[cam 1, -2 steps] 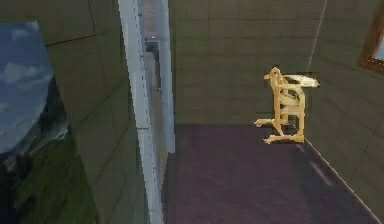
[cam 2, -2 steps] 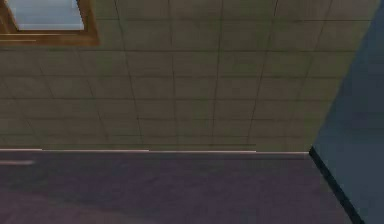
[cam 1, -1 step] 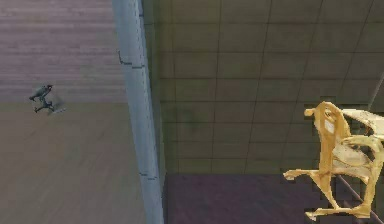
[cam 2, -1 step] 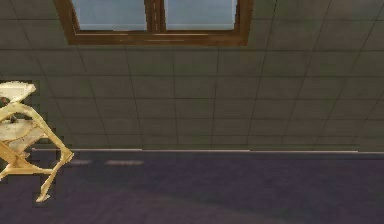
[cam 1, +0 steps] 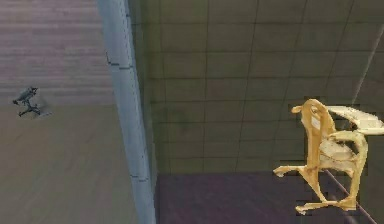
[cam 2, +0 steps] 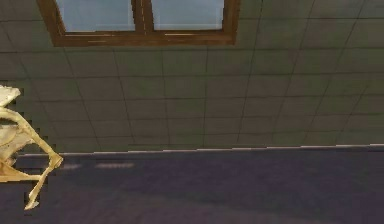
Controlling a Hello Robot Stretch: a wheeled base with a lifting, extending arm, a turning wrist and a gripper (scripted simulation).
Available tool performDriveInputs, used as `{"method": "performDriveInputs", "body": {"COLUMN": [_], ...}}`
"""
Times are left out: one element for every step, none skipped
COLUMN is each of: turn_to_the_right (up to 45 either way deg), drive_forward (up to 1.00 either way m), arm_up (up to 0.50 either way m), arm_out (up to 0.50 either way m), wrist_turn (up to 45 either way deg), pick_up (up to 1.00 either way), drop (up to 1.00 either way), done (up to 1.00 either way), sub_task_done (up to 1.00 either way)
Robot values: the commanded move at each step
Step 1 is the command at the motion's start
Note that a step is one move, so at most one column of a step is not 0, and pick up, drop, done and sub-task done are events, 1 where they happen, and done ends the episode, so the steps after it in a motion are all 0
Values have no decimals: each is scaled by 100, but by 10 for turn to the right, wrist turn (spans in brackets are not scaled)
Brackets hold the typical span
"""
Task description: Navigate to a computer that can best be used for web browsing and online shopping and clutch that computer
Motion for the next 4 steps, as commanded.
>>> {"method": "performDriveInputs", "body": {"turn_to_the_right": [0,-360,0,-450], "drive_forward": [5,0,20,0], "arm_up": [0,0,0,0], "arm_out": [0,0,0,0], "wrist_turn": [0,0,0,0], "pick_up": [0,0,0,0], "drop": [0,0,0,0], "done": [0,0,0,0], "sub_task_done": [0,0,0,0]}}
